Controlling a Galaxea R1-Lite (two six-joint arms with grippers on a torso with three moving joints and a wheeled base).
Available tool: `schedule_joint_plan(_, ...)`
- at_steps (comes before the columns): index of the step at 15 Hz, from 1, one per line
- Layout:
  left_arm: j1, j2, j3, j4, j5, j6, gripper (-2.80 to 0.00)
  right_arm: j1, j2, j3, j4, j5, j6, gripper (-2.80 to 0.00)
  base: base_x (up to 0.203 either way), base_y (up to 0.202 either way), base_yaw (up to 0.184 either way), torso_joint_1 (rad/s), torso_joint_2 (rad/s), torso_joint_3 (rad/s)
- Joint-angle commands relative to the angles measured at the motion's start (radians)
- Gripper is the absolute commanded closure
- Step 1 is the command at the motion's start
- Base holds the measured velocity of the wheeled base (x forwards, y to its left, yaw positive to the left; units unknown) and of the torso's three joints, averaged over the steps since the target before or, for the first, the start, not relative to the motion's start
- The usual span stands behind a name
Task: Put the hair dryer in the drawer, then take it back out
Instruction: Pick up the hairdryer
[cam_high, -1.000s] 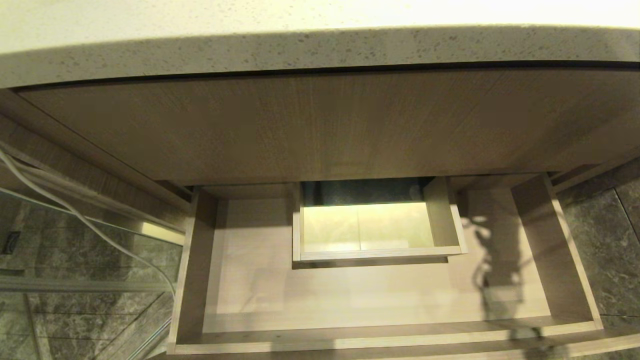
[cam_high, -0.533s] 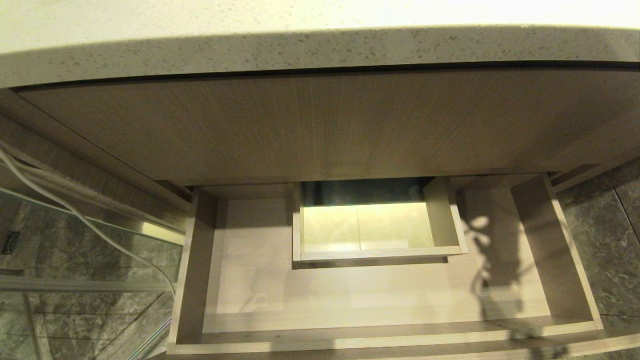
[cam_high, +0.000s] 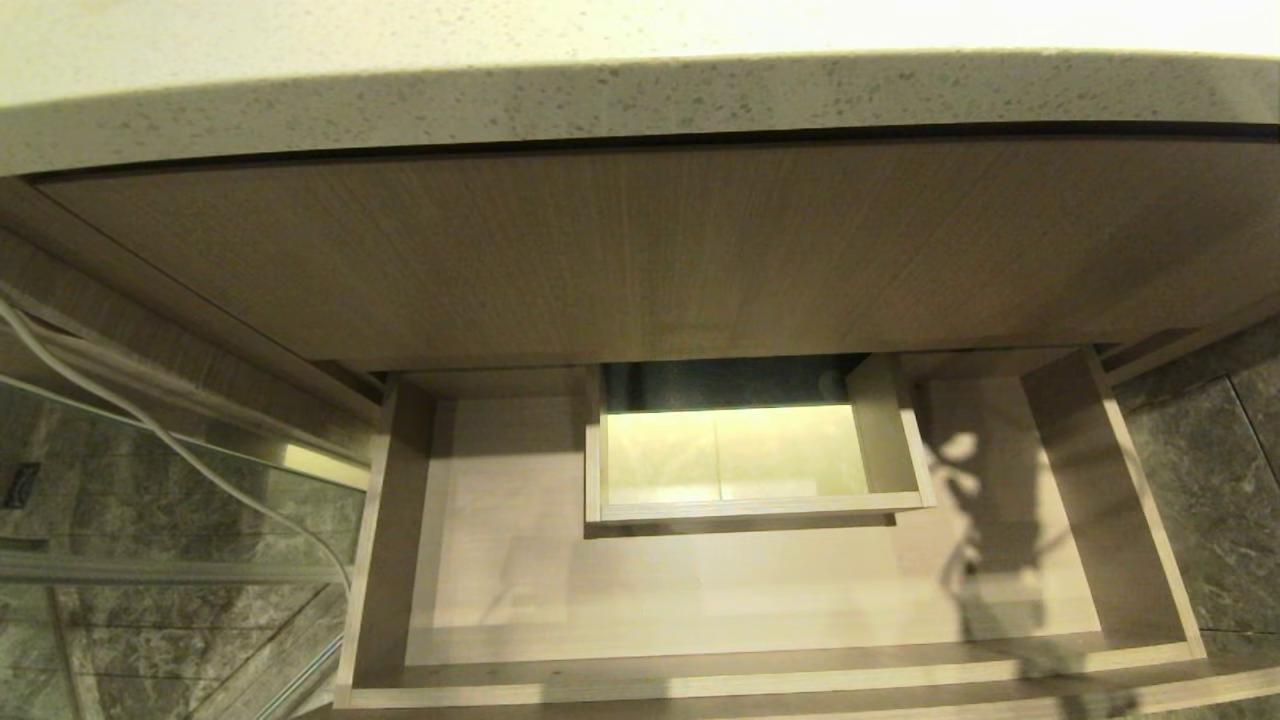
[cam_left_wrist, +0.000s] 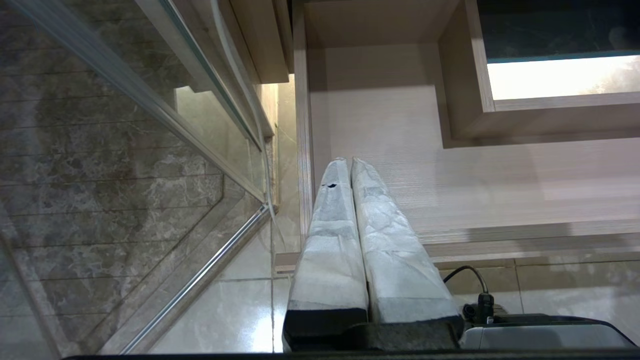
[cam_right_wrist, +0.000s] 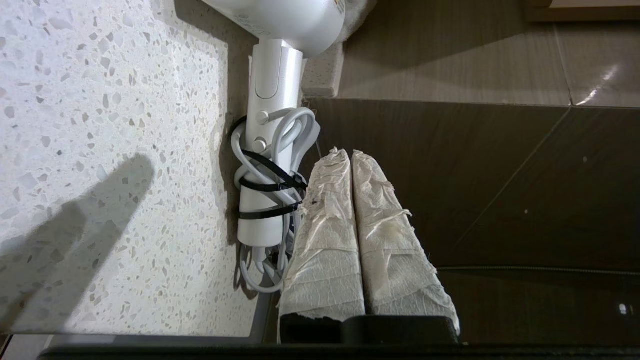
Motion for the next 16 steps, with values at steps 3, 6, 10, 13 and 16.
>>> schedule_joint_plan(3, 0.0, 0.0, 0.0, -0.002, -0.001, -0.002, 0.0, 0.001, -0.003, 0.004, -0.001, 0.0, -0.007, 0.0, 0.053, -0.031, 0.008, 0.001, 0.0, 0.004)
schedule_joint_plan(6, 0.0, 0.0, 0.0, 0.0, -0.001, -0.007, 0.0, 0.0, -0.003, 0.005, -0.001, 0.002, -0.007, 0.0, 0.184, -0.158, 0.005, 0.001, 0.0, 0.002)
schedule_joint_plan(10, 0.0, 0.0, 0.0, 0.0, -0.001, -0.007, 0.0, 0.0, 0.001, 0.005, -0.001, 0.002, -0.006, 0.0, 0.035, -0.042, -0.001, 0.002, 0.0, 0.0)
schedule_joint_plan(13, 0.0, 0.0, 0.0, 0.0, -0.001, -0.008, 0.0, 0.001, 0.003, 0.004, -0.004, 0.004, -0.006, 0.0, 0.0, 0.0, 0.0, 0.0, 0.0, 0.0)
schedule_joint_plan(16, 0.0, 0.0, 0.0, 0.0, -0.001, -0.007, 0.0, 0.001, -0.001, 0.01, -0.001, 0.005, -0.003, 0.0, 0.0, 0.0, 0.0, 0.0, 0.0, 0.0)
